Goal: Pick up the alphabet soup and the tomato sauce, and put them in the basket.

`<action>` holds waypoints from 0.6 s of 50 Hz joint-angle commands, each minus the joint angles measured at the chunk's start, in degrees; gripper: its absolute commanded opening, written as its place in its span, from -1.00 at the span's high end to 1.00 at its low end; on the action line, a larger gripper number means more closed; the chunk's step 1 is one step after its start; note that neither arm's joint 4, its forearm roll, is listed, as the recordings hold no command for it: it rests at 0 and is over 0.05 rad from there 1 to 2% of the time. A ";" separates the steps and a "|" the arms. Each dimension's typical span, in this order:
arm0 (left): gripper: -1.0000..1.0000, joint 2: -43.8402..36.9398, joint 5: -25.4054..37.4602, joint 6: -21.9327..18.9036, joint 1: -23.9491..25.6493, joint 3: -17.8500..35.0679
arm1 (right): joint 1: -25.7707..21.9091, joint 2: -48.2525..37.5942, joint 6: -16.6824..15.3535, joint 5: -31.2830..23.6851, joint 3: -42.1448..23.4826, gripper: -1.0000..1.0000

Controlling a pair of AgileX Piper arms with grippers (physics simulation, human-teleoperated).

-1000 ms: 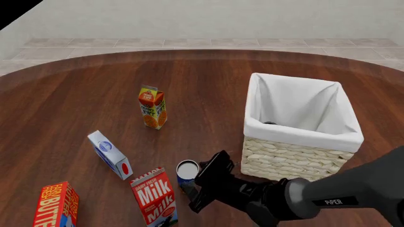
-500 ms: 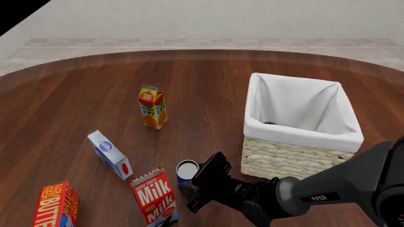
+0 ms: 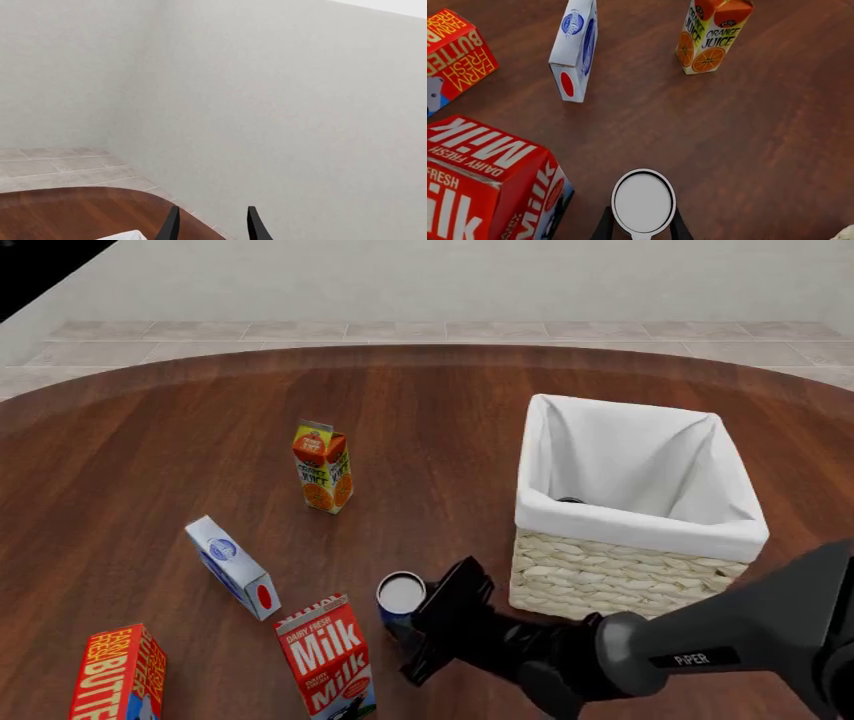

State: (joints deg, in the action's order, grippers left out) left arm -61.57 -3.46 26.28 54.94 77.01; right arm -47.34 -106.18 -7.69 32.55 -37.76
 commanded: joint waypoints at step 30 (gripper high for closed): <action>-1.00 -0.29 0.17 -0.16 0.84 0.50 | 2.38 18.77 -3.17 -5.33 4.88 1.00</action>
State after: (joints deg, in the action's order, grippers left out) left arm -61.78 -3.28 26.11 55.52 77.41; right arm -45.36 -93.49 -10.74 29.26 -33.84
